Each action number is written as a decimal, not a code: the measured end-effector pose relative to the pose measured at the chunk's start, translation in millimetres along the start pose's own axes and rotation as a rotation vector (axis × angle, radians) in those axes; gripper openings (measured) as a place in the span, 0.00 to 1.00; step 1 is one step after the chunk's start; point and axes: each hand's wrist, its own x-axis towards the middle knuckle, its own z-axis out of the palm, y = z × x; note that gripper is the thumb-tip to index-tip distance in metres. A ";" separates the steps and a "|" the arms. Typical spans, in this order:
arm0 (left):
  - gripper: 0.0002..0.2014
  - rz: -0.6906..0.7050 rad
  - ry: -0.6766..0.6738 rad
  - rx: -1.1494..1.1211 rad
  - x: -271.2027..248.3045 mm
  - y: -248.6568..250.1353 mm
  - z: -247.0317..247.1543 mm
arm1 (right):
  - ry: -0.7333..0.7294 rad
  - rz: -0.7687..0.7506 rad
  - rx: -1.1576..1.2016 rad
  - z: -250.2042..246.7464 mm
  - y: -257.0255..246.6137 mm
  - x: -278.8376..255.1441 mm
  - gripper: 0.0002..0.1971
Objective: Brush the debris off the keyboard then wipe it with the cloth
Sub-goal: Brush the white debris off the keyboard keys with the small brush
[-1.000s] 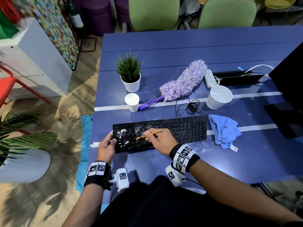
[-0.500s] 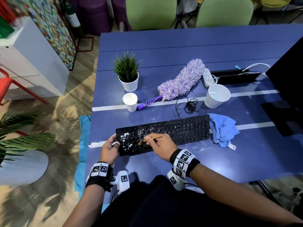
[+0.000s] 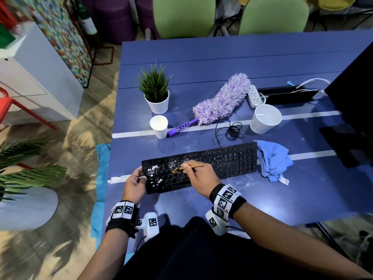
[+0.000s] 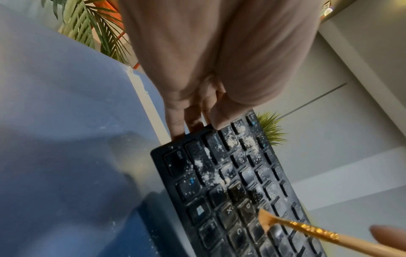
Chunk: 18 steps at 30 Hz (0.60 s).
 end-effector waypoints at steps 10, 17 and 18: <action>0.21 -0.015 0.018 0.005 -0.1 -5.8 -0.8 | -0.028 0.078 -0.018 -4.8 3.9 2.6 0.17; 0.21 -0.024 0.023 -0.021 -0.8 -7.5 0.0 | -0.097 0.060 -0.059 -1.3 4.6 1.8 0.17; 0.22 -0.024 0.023 -0.016 -0.8 -7.1 -0.3 | -0.124 0.057 -0.081 0.1 5.3 0.7 0.17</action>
